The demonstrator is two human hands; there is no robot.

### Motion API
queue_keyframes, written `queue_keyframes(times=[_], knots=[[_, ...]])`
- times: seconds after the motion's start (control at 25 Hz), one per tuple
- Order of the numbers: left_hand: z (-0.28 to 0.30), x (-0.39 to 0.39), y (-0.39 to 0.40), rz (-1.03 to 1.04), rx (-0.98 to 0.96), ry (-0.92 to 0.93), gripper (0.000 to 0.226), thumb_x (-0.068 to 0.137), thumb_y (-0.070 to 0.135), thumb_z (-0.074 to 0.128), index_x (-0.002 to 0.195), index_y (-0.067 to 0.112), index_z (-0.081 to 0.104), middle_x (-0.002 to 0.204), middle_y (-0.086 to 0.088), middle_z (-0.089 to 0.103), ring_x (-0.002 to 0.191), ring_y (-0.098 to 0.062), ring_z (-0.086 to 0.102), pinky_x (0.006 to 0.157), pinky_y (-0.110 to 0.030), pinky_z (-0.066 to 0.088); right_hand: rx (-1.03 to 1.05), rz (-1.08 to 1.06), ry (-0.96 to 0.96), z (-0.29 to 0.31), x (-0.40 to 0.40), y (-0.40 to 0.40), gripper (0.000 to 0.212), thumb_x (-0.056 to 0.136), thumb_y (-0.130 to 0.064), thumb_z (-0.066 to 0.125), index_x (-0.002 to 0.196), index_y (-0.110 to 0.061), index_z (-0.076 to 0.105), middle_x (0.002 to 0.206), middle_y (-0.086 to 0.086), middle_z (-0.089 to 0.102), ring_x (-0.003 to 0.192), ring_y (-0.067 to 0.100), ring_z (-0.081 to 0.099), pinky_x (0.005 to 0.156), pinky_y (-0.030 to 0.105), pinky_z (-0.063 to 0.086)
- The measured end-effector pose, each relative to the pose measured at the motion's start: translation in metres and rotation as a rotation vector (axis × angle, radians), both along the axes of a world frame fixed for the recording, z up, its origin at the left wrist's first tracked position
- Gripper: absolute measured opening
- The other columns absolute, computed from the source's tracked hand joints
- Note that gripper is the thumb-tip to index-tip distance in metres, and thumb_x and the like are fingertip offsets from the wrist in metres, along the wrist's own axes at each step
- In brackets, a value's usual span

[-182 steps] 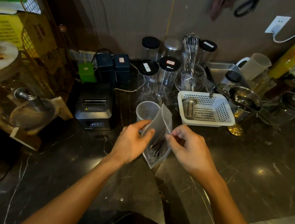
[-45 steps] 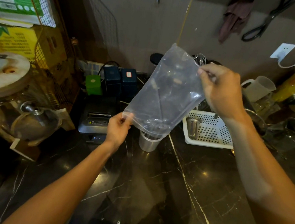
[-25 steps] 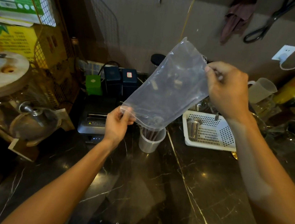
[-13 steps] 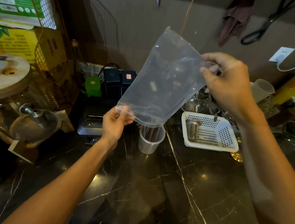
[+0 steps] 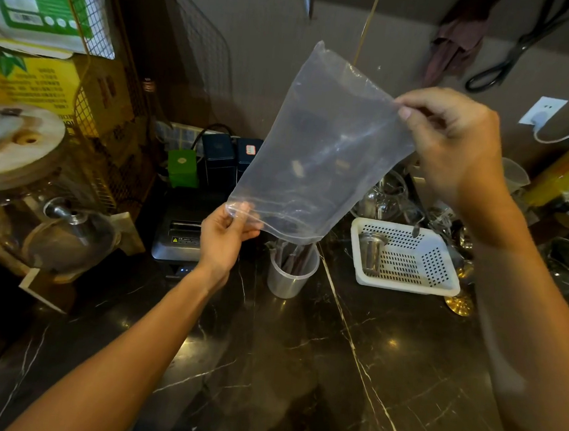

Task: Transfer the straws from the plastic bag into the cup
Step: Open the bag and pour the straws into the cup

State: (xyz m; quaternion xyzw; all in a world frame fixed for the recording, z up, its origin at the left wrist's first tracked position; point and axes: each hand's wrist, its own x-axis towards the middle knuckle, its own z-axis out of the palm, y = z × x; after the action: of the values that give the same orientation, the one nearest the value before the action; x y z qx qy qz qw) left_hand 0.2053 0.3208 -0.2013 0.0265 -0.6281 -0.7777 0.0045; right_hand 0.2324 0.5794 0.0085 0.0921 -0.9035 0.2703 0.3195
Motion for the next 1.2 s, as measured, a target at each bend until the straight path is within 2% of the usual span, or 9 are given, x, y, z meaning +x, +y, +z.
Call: queue_keyframes(times=[0.2,0.48,0.72,0.84,1.0,1.08,1.2], knots=[[0.009,0.000,0.001,0.021,-0.020,0.039,0.017,0.106,0.017,0.056,0.114,0.008,0.068,0.102,-0.010,0.076,0.089,-0.016,0.076,0.081,-0.027,0.064,0.071,0.019,0.091,0.008,0.001,-0.003,0.024,0.101,-0.012,0.060,0.115,-0.006,0.078,0.106,0.003,0.070,0.103,0.029,0.067,0.093,0.040,0.053],[0.013,0.001,-0.001,0.038,-0.042,0.046,0.016,0.107,0.018,0.055,0.111,0.010,0.069,0.097,-0.003,0.076,0.091,-0.018,0.074,0.086,-0.032,0.064,0.102,0.009,0.101,0.006,-0.003,-0.001,0.023,0.101,-0.011,0.061,0.115,-0.006,0.079,0.106,0.018,0.076,0.100,0.036,0.067,0.091,0.046,0.052],[0.005,0.006,0.000,0.033,-0.060,-0.004,0.020,0.106,0.018,0.056,0.115,0.005,0.068,0.099,-0.009,0.076,0.095,-0.023,0.074,0.088,-0.035,0.063,0.075,0.013,0.073,-0.006,-0.007,0.001,0.022,0.100,-0.011,0.063,0.114,-0.007,0.080,0.102,0.018,0.075,0.097,0.034,0.067,0.086,0.035,0.050],[0.005,0.006,-0.001,0.040,-0.068,-0.016,0.023,0.106,0.018,0.055,0.118,0.002,0.068,0.101,-0.015,0.075,0.096,-0.026,0.073,0.089,-0.038,0.062,0.065,0.013,0.058,-0.008,-0.008,0.002,0.022,0.101,-0.011,0.063,0.114,-0.007,0.079,0.102,0.017,0.075,0.097,0.033,0.066,0.086,0.036,0.051],[0.010,0.003,-0.001,0.037,-0.084,0.004,0.024,0.107,0.018,0.055,0.118,0.002,0.068,0.098,-0.011,0.075,0.093,-0.023,0.073,0.087,-0.035,0.063,0.047,0.003,0.074,-0.004,-0.007,0.000,0.023,0.100,-0.012,0.063,0.116,-0.007,0.079,0.106,0.010,0.076,0.099,0.028,0.068,0.089,0.034,0.053],[0.013,0.002,-0.003,0.046,-0.078,0.009,0.022,0.107,0.018,0.055,0.116,0.004,0.069,0.098,-0.010,0.076,0.092,-0.021,0.074,0.087,-0.034,0.063,0.019,-0.003,0.077,-0.001,-0.005,-0.001,0.023,0.100,-0.013,0.063,0.116,-0.008,0.079,0.106,0.000,0.073,0.100,0.021,0.068,0.091,0.030,0.054],[0.019,0.000,-0.006,0.053,-0.069,0.031,0.018,0.106,0.020,0.058,0.101,0.011,0.072,0.094,-0.002,0.078,0.093,-0.018,0.076,0.087,-0.033,0.063,-0.081,-0.010,0.086,-0.002,-0.004,0.001,0.021,0.099,-0.012,0.064,0.113,-0.009,0.079,0.101,-0.007,0.071,0.089,-0.004,0.064,0.084,0.012,0.048]])
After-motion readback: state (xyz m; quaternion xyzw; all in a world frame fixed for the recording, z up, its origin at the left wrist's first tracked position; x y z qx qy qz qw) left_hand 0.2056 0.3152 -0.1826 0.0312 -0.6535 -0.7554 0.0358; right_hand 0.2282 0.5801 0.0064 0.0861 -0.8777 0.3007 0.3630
